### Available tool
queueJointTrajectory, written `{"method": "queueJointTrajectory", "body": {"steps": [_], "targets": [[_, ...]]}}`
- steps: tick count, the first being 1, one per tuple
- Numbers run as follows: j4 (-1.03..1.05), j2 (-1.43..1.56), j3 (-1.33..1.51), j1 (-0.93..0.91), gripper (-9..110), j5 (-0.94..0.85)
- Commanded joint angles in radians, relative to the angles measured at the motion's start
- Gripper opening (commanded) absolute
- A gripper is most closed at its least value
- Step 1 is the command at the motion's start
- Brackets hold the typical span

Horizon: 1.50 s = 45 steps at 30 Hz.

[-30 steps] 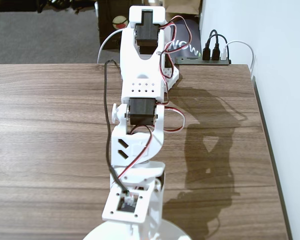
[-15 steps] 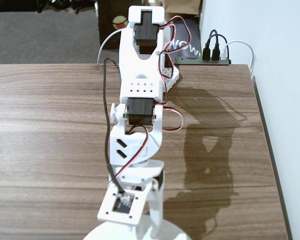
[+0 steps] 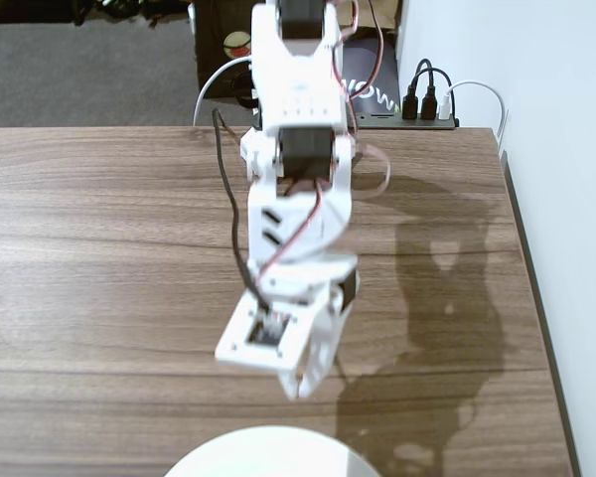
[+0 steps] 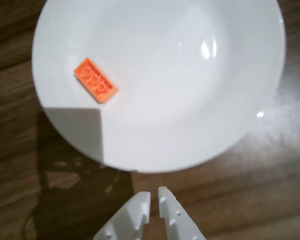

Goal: Grasp a lego block and put it on the plate.

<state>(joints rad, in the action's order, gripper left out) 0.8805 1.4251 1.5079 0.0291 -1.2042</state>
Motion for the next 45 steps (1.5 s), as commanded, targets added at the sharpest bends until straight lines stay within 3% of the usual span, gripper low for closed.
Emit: {"method": "queueJointTrajectory", "body": {"steps": [1,14,22,32,45], "targets": [[0.003,0.149,0.063,0.009,1,0.034],[-0.009,0.657,0.565,0.029,1,0.259],[0.037,1.077,0.928,0.028,1,0.591],[0.158,1.440,1.164,-0.012,1,0.930],[0.310,1.844,1.384,-0.038,1,1.065]]}}
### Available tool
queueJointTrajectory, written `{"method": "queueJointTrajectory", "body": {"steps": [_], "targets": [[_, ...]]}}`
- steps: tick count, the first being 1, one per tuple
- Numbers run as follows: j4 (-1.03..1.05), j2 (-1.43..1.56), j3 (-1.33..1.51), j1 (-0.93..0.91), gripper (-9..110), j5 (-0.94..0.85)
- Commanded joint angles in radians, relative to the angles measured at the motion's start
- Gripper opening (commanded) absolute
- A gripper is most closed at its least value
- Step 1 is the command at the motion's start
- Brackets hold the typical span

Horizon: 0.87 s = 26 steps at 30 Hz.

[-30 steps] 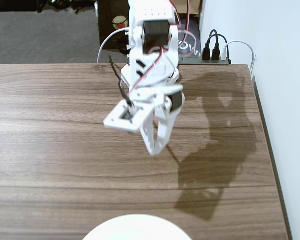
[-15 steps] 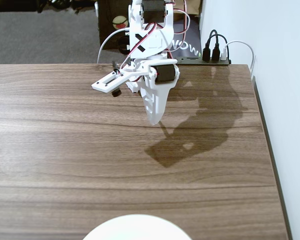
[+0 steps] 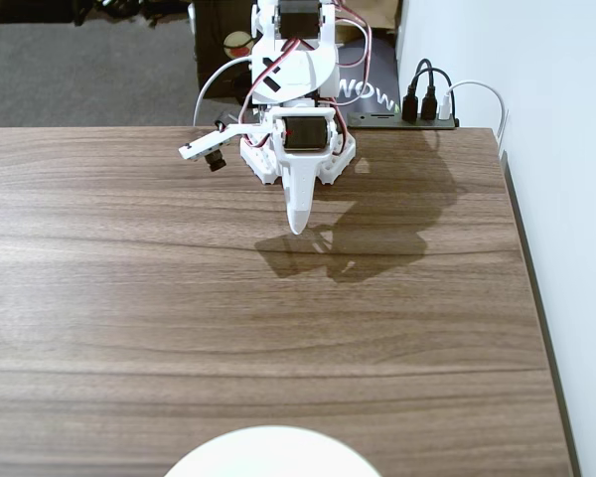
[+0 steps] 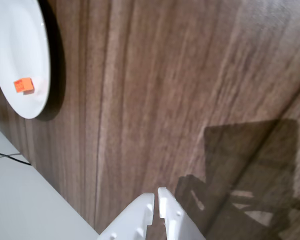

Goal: Grasp a lego block and put it on the plate.

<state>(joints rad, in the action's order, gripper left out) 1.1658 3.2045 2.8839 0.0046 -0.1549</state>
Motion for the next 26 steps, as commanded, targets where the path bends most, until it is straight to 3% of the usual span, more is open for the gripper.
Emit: {"method": "queueJointTrajectory", "body": {"steps": [1,26], "targets": [[0.035,0.087,0.025,-0.012,1,0.023],[0.103,0.087,0.038,0.026,1,0.103]]}}
